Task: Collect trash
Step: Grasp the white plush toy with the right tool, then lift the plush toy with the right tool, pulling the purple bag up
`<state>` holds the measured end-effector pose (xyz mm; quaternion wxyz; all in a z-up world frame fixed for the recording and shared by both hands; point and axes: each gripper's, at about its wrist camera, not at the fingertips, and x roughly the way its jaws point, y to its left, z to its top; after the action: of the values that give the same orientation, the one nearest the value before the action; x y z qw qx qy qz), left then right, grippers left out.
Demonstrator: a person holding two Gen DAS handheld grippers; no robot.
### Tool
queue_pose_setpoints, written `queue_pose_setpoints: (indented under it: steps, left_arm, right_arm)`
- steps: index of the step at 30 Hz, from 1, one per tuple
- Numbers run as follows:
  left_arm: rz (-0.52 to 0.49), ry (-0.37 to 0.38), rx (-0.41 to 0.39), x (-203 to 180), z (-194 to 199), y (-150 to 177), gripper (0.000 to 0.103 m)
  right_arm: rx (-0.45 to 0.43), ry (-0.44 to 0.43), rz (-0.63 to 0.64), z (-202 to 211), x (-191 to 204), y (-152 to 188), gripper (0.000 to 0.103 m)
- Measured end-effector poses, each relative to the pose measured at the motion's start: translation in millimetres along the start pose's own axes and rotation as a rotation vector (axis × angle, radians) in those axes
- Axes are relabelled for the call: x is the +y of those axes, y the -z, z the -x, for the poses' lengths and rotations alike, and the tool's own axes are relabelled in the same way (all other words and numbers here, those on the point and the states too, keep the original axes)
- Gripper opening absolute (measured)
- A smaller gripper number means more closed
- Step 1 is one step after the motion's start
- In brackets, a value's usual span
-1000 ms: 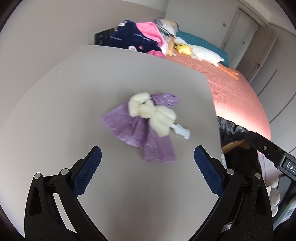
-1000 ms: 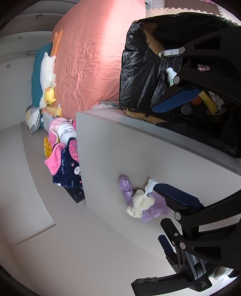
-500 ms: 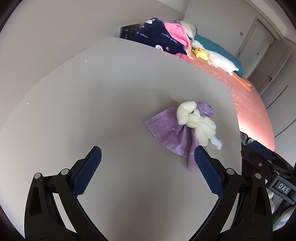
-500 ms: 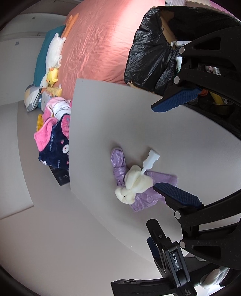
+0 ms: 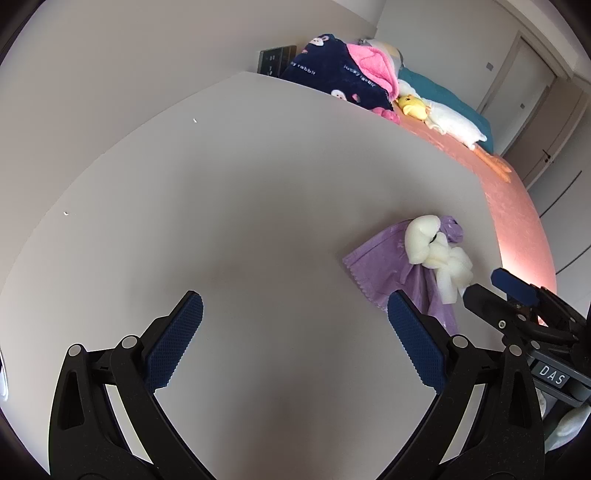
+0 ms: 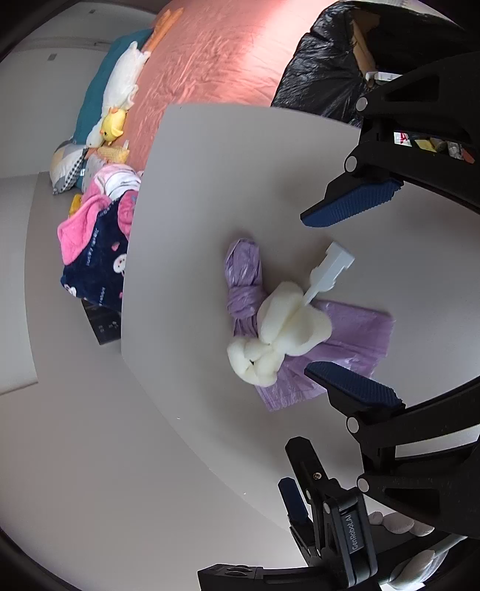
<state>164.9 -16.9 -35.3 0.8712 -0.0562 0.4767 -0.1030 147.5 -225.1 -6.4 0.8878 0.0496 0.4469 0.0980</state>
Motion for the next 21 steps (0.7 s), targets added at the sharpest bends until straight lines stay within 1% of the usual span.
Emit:
queue_pose_setpoints:
  steps: [5,8,10,12,15,18,21]
  left_arm:
    - [-0.004,-0.003,0.004,3.5,-2.5,-0.6,0.097]
    - [-0.01,-0.002,0.003,4.1,-2.9,-0.8,0.097]
    - [-0.014,0.002,0.003,4.5,-3.0,-1.1,0.097]
    - [-0.016,0.003,0.003,3.7,-3.0,-1.2,0.097]
    - [-0.022,0.004,0.003,2.5,-3.1,-1.6,0.097]
    - [-0.035,0.007,-0.001,-1.5,0.6,1.4,0.097]
    - [-0.053,0.013,-0.005,-7.2,1.0,0.7,0.097]
  right_arm:
    - [0.003,0.003,0.036,-11.0,9.6,-5.0,0.069]
    - [0.017,-0.006,0.045,-17.5,11.2,-6.0,0.064]
    - [0.03,-0.02,0.044,-20.7,10.9,-5.2,0.051]
    - [0.045,-0.039,0.035,-23.7,9.6,-4.6,0.047]
    - [0.04,-0.044,0.027,-23.9,9.4,-4.2,0.035]
    - [0.03,-0.069,0.003,-20.3,6.0,-3.9,0.029]
    - [0.005,-0.087,-0.027,-13.3,0.9,-5.1,0.028]
